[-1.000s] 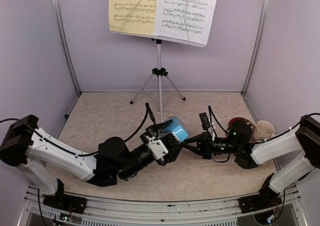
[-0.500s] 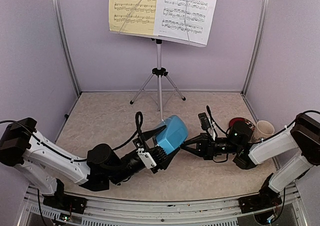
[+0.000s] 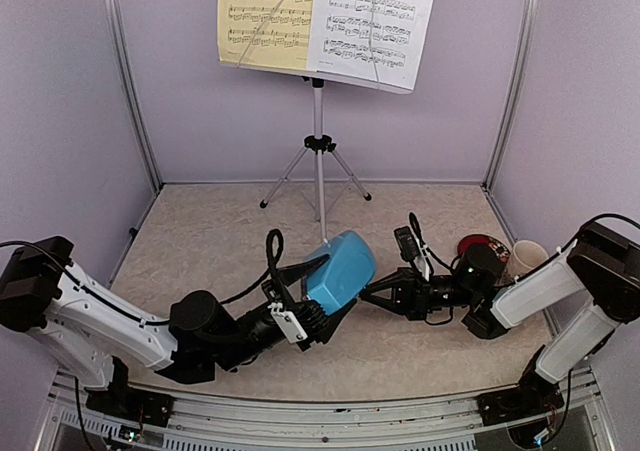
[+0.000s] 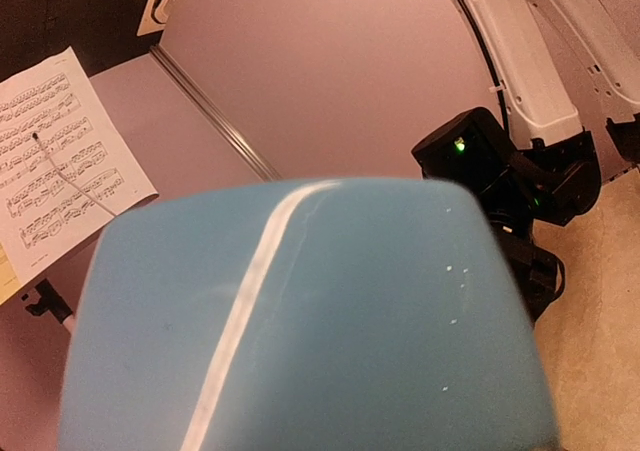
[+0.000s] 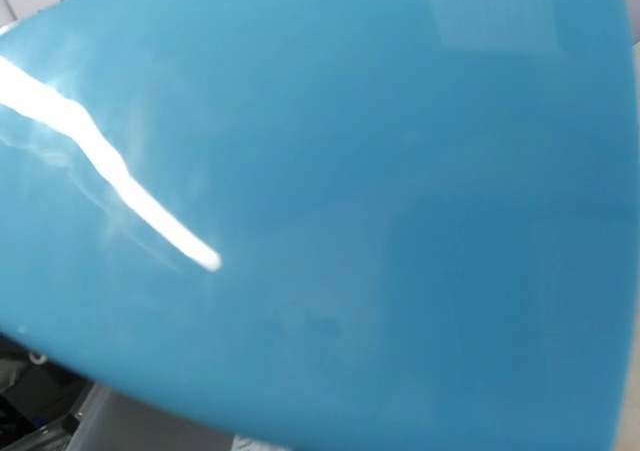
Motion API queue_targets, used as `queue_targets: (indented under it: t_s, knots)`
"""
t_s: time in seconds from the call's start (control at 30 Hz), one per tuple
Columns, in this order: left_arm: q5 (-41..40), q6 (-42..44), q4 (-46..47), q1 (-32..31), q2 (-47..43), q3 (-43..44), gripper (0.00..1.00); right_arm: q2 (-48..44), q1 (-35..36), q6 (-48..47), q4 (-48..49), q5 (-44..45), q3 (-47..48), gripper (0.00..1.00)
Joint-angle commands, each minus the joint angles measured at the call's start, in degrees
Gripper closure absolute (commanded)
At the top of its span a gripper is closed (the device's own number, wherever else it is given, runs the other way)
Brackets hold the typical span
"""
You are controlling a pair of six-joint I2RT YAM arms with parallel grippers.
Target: Set up the instrument practice props
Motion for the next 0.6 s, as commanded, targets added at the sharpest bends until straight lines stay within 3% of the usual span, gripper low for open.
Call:
queue_targets:
  t_s: [0.0, 0.1, 0.27, 0.47, 0.57]
  knots:
    - [2.20, 1.40, 0.89, -1.01, -2.44, -0.71, 0.55, -0.22, -1.56, 1.53, 6.27, 1.36, 2.32, 1.00]
    - [1.69, -2.06, -1.00, 0.05, -2.04, 1.19, 0.56, -1.52, -1.57, -1.57, 1.37, 2.04, 2.71, 0.97]
    - [-0.91, -12.78, -7.86, 3.86, -0.32, 6.16, 0.57, -6.01, -1.56, -8.22, -10.20, 5.00, 2.12, 0.66]
    - [1.25, -27.79, -10.82, 10.15, 2.96, 10.22, 0.57, -12.17, -1.81, -12.77, -21.55, 8.53, -0.97, 0.42]
    - [3.45, -33.16, -11.69, 12.49, 5.99, 12.83, 0.57, -15.03, -2.36, -14.34, -26.50, 9.59, -1.88, 0.35]
